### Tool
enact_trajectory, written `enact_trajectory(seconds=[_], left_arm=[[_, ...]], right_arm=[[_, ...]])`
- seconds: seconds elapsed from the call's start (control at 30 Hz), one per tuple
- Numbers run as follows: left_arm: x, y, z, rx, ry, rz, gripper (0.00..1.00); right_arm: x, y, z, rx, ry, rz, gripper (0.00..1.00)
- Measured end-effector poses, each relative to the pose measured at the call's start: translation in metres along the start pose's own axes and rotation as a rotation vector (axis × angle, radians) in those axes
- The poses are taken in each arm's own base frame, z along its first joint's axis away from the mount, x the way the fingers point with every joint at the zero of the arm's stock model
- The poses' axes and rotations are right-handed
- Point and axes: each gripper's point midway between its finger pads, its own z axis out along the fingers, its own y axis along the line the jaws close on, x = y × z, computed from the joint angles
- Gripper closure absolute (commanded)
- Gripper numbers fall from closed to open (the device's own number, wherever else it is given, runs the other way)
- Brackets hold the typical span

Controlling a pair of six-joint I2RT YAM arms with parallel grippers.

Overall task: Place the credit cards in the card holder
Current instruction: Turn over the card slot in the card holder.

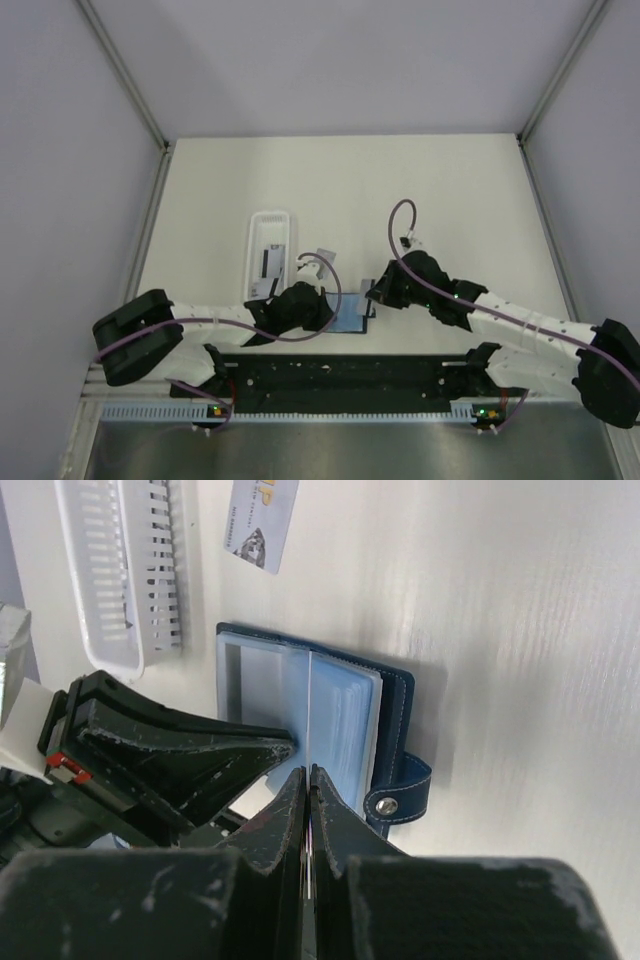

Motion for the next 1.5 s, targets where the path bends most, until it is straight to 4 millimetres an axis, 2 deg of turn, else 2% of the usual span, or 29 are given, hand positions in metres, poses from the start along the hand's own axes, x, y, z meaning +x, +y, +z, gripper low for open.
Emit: enact_trajectory(seconds=[0.43,1.1,1.27,1.5], left_arm=[[0.000,-0.001,0.001,0.007,0.001,-0.002,1.00],[0.000,-0.002,0.001,0.011,0.001,-0.005,1.00],[0.001,-0.002,0.001,0.014,-0.001,-0.006,1.00],[0.001,-0.002,0.001,0.018,-0.001,-0.007,1.00]], right_arm=[[0.010,-0.014,0.030,0.038,0.025,0.024,1.00],[0.012,-0.027,0.034,0.100,0.020,0.048,1.00],[0.019,-0.035,0.041,0.131,0.043,0.068,1.00],[0.024,-0.023,0.052,0.069,0.072,0.095,1.00]])
